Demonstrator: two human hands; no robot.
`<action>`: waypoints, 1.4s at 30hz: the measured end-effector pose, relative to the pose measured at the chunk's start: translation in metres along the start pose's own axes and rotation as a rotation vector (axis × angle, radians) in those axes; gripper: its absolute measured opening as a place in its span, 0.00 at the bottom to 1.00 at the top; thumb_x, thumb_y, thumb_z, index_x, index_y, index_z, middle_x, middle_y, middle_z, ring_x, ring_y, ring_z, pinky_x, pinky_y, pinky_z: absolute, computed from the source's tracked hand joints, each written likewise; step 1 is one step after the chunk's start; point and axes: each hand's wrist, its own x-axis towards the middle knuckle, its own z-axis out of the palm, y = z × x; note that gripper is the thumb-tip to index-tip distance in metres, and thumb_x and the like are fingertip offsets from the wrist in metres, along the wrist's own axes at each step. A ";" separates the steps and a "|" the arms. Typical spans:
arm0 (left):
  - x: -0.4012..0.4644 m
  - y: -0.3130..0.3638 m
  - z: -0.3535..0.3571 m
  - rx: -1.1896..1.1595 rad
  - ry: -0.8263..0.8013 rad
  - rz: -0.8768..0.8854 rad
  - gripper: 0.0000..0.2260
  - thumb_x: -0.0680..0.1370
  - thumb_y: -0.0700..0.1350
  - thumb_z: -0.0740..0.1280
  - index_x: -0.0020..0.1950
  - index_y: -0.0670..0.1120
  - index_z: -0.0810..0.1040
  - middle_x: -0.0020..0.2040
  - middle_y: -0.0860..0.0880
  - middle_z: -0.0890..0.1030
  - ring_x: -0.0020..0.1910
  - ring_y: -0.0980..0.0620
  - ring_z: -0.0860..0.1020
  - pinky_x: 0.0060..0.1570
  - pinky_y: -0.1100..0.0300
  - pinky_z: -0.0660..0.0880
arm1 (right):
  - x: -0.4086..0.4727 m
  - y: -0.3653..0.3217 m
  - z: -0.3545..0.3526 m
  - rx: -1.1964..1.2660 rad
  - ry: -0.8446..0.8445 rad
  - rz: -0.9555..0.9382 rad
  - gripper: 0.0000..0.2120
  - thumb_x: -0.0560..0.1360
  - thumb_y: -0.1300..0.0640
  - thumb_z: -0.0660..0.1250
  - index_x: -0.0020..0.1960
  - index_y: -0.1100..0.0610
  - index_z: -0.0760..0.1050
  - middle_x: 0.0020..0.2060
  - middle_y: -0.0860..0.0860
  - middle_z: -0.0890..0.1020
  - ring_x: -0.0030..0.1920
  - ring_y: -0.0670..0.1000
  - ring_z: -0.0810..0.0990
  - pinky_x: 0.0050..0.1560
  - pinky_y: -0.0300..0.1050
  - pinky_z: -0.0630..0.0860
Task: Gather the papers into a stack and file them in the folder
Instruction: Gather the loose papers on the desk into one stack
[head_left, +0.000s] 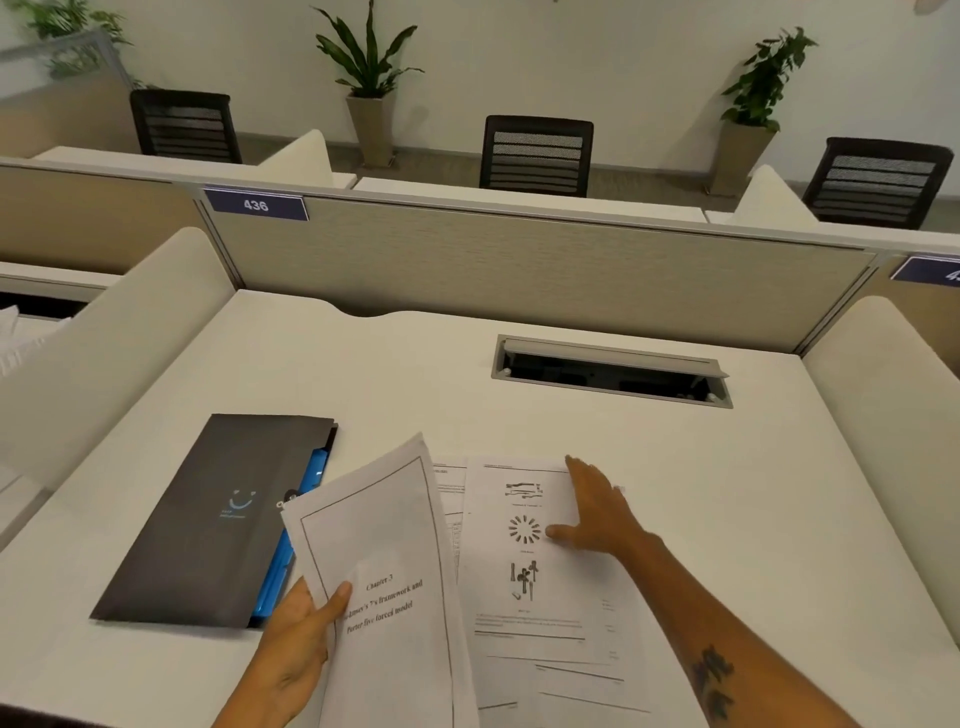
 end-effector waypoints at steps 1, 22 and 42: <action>0.001 0.000 -0.002 -0.021 0.008 0.006 0.22 0.74 0.43 0.73 0.67 0.54 0.78 0.60 0.47 0.88 0.56 0.47 0.88 0.46 0.52 0.86 | 0.004 0.001 -0.002 -0.030 -0.031 0.001 0.60 0.74 0.37 0.76 0.86 0.55 0.37 0.87 0.52 0.43 0.86 0.56 0.42 0.84 0.66 0.46; 0.001 0.001 0.001 -0.035 0.042 0.027 0.19 0.82 0.39 0.68 0.72 0.50 0.76 0.65 0.43 0.86 0.66 0.42 0.82 0.67 0.41 0.78 | -0.029 -0.004 0.038 0.453 0.315 0.110 0.34 0.78 0.58 0.74 0.81 0.51 0.66 0.69 0.55 0.81 0.69 0.60 0.80 0.67 0.56 0.79; 0.009 0.012 0.015 0.119 -0.072 -0.032 0.20 0.79 0.43 0.71 0.72 0.49 0.76 0.63 0.44 0.87 0.64 0.42 0.84 0.67 0.39 0.78 | -0.079 -0.090 0.009 1.080 0.178 -0.041 0.10 0.83 0.57 0.69 0.60 0.49 0.86 0.54 0.47 0.90 0.55 0.54 0.89 0.60 0.59 0.85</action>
